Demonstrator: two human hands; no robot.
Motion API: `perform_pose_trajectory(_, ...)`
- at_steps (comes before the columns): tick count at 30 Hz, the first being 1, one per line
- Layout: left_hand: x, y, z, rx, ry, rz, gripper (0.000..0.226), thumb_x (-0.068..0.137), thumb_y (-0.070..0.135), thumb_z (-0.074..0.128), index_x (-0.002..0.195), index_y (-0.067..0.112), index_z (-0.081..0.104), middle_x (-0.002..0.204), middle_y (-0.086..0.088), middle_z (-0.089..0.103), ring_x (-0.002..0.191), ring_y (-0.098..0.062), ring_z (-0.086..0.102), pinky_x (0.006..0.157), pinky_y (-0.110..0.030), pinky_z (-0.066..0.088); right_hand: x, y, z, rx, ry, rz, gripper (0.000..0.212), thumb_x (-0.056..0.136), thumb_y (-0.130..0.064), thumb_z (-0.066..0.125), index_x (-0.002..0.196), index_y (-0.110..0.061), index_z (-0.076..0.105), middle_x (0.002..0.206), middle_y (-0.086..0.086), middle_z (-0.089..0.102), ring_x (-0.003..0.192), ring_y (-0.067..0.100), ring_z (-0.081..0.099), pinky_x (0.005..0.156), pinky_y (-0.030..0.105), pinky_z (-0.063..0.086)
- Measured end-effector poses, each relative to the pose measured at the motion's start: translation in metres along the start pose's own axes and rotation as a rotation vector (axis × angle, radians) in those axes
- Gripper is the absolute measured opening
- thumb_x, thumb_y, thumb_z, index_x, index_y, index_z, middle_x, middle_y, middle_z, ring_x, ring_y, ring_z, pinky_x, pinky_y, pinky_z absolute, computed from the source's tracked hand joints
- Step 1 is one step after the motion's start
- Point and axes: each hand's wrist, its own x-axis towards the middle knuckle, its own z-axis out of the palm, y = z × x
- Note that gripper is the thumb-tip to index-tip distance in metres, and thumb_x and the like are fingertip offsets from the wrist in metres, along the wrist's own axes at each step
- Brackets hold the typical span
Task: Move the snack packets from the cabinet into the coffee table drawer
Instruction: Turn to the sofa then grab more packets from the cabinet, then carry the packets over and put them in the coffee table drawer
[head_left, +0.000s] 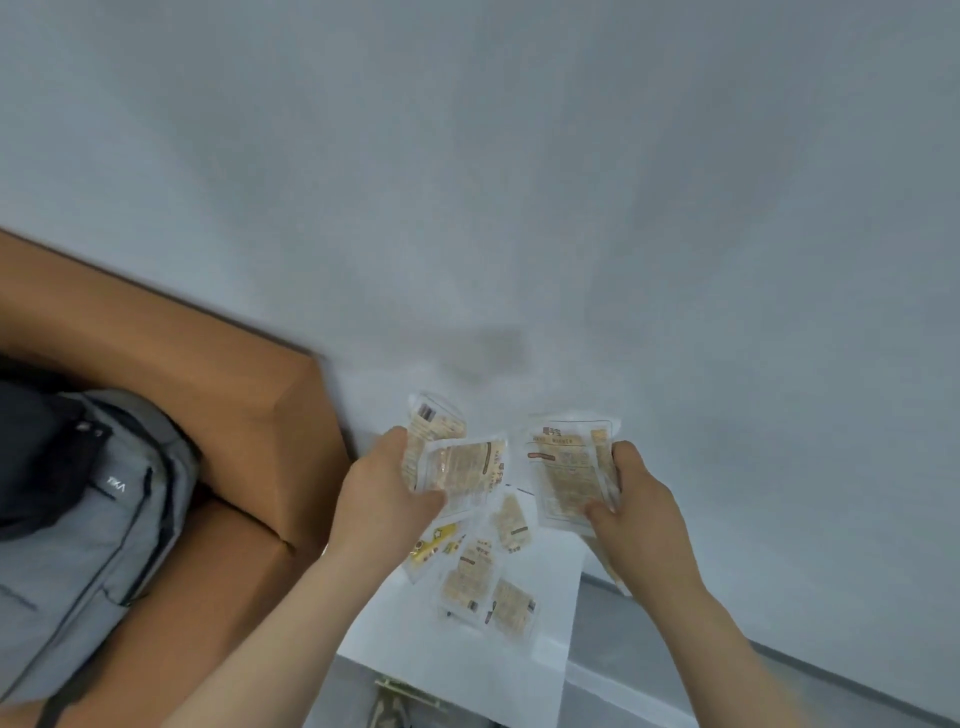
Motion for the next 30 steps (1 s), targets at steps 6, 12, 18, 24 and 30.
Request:
perform_pose_trajectory(6,-0.014,0.054,-0.024,0.016,-0.059,0.174,0.028,0.071,0.011,0.069,0.089,0.023,0.051,0.077,0.008,0.061,0.068,-0.005,0.058,0.047,-0.014,0.037,-0.034,-0.017,-0.052,0.019,0.110,0.045,0.034,0.081,-0.004,0.058,0.096,-0.027,0.038,0.079,-0.018,0.051,0.068,-0.001,0.051,0.048,0.016,0.032)
perform_pose_trajectory(12,-0.052,0.118,-0.013,-0.059,-0.101,0.287,0.031,0.069,0.007,0.072,0.089,0.025,0.055,0.080,0.009,0.061,0.072,-0.004,0.056,0.053,-0.016,0.037,-0.088,-0.008,-0.099,0.070,0.275,0.105,0.036,0.079,-0.002,0.057,0.094,-0.029,0.038,0.082,-0.020,0.054,0.068,-0.001,0.053,0.048,0.013,0.035)
perform_pose_trajectory(18,-0.119,0.182,0.034,-0.139,-0.175,0.375,0.035,0.069,0.008,0.073,0.089,0.030,0.055,0.082,0.008,0.063,0.072,-0.002,0.058,0.057,-0.020,0.044,-0.156,0.038,-0.160,0.114,0.433,0.176,0.036,0.080,-0.003,0.057,0.097,-0.030,0.040,0.096,-0.017,0.059,0.084,0.008,0.060,0.061,0.013,0.046)
perform_pose_trajectory(24,-0.216,0.247,0.098,-0.173,-0.295,0.508,0.035,0.071,0.007,0.071,0.091,0.030,0.055,0.083,0.010,0.064,0.074,-0.004,0.061,0.056,-0.020,0.045,-0.256,0.107,-0.245,0.100,0.600,0.260,0.035,0.080,-0.002,0.058,0.094,-0.029,0.042,0.087,-0.024,0.056,0.077,0.000,0.056,0.055,0.014,0.043)
perform_pose_trajectory(30,-0.318,0.318,0.177,-0.204,-0.488,0.652,0.039,0.071,0.005,0.074,0.086,0.033,0.053,0.083,0.011,0.064,0.072,-0.001,0.060,0.053,-0.015,0.041,-0.367,0.182,-0.323,0.020,0.780,0.412,0.034,0.081,-0.004,0.060,0.090,-0.028,0.038,0.079,-0.027,0.050,0.067,-0.009,0.049,0.050,0.012,0.037)
